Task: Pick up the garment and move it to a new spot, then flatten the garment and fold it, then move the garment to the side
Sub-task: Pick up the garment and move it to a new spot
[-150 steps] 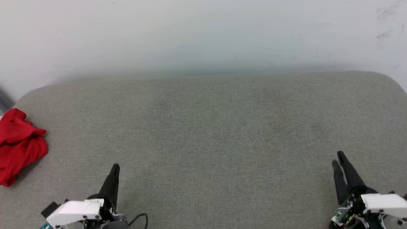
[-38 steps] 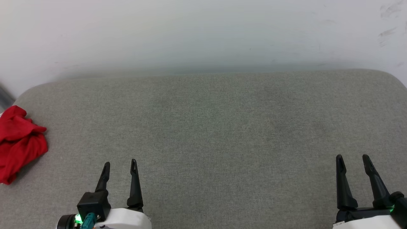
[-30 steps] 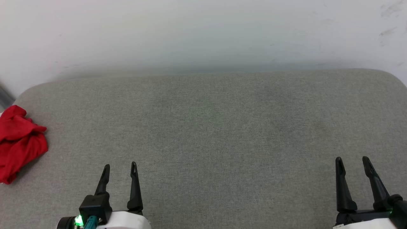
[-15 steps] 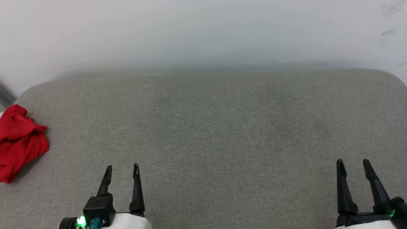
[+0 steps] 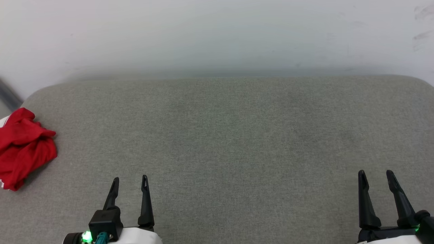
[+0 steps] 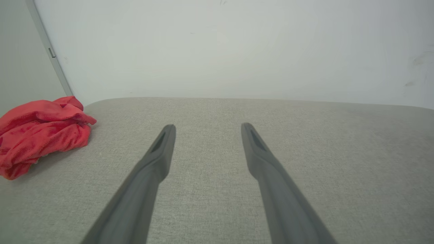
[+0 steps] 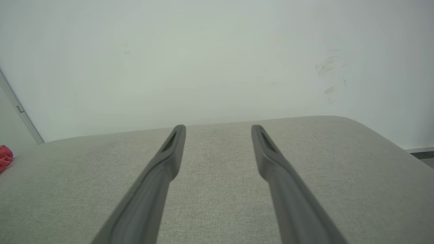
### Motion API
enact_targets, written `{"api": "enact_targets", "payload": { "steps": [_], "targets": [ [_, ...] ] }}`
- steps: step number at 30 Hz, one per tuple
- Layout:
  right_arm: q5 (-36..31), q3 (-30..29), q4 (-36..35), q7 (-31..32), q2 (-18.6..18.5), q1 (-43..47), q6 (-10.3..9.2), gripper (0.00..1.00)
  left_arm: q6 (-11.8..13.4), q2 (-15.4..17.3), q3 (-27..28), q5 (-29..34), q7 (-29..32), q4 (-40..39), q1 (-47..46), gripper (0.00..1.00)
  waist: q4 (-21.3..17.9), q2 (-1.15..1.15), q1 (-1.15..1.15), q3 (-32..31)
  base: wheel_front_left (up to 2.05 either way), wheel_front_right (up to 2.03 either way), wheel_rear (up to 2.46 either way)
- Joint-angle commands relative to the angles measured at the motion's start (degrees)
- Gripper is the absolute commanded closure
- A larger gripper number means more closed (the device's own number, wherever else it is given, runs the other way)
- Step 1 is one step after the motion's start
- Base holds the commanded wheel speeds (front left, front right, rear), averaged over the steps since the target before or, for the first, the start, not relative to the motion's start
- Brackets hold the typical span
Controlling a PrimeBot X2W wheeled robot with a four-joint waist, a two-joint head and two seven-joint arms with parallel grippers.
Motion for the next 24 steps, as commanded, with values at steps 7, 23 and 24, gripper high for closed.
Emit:
{"api": "enact_targets", "payload": {
  "steps": [7,23,24],
  "targets": [
    [-0.9,0.3,-0.5,-0.1,-0.1,0.8,-0.02,0.0,0.9,0.0,0.4,-0.5,-0.2,-0.1,-0.8,0.0,3.4,0.0,0.0,0.3,0.0,0.0,0.0],
    [-2.0,0.6,-1.2,-0.1,-0.1,1.3,-0.02,0.0,2.3,-0.1,2.3,-0.5,-0.2,-1.4,-0.6,0.0,16.0,0.0,0.0,0.7,0.0,0.0,0.0],
    [-2.0,0.6,-1.2,-0.1,-0.1,1.3,-0.02,0.0,2.4,-0.1,2.4,-0.4,-0.2,-1.5,-0.5,0.0,16.7,0.0,0.0,0.7,0.0,0.0,0.0]
  ]
}}
